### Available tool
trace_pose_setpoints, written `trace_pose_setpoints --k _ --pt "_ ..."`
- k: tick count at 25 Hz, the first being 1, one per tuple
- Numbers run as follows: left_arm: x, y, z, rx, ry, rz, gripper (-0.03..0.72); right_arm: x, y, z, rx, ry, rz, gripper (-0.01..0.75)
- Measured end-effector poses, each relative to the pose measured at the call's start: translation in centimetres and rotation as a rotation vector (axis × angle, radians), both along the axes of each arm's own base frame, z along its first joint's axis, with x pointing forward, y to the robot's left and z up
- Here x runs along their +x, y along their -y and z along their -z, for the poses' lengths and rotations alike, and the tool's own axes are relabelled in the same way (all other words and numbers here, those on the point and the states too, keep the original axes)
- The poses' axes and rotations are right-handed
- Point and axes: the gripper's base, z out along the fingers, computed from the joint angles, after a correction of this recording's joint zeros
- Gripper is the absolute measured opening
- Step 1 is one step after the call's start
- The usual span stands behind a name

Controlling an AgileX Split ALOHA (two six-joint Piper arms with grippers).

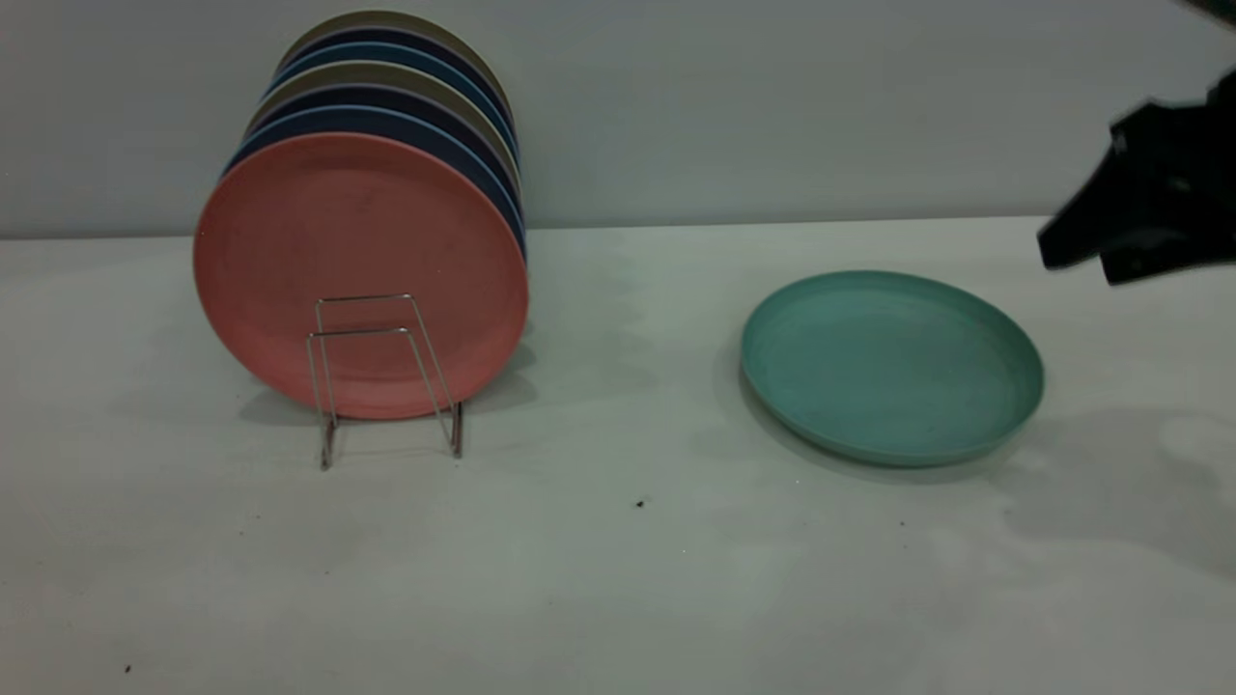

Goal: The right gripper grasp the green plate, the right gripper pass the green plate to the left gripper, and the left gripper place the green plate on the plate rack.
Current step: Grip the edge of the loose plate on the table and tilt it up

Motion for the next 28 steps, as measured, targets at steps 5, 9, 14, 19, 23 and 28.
trace_pose_setpoints --k 5,9,14,19,23,28 --pt "0.0 0.0 0.0 0.0 -0.004 0.002 0.415 1.7 3.3 3.3 0.015 -0.065 0.081 0.495" --pt "0.0 0.0 0.0 0.0 -0.004 0.002 0.415 2.5 4.5 5.6 0.038 -0.109 0.114 0.495" --pt "0.0 0.0 0.0 -0.001 -0.004 0.001 0.415 3.3 4.6 8.7 0.067 -0.166 0.132 0.495" --pt "0.0 0.0 0.0 -0.001 -0.005 0.002 0.415 4.3 4.8 10.5 0.104 -0.183 0.174 0.495" --pt "0.0 0.0 0.0 -0.002 -0.006 0.001 0.415 5.1 4.7 11.4 0.148 -0.189 0.196 0.494" --pt "0.0 0.0 0.0 -0.002 -0.006 0.001 0.415 5.7 4.7 12.2 0.19 -0.193 0.218 0.494"
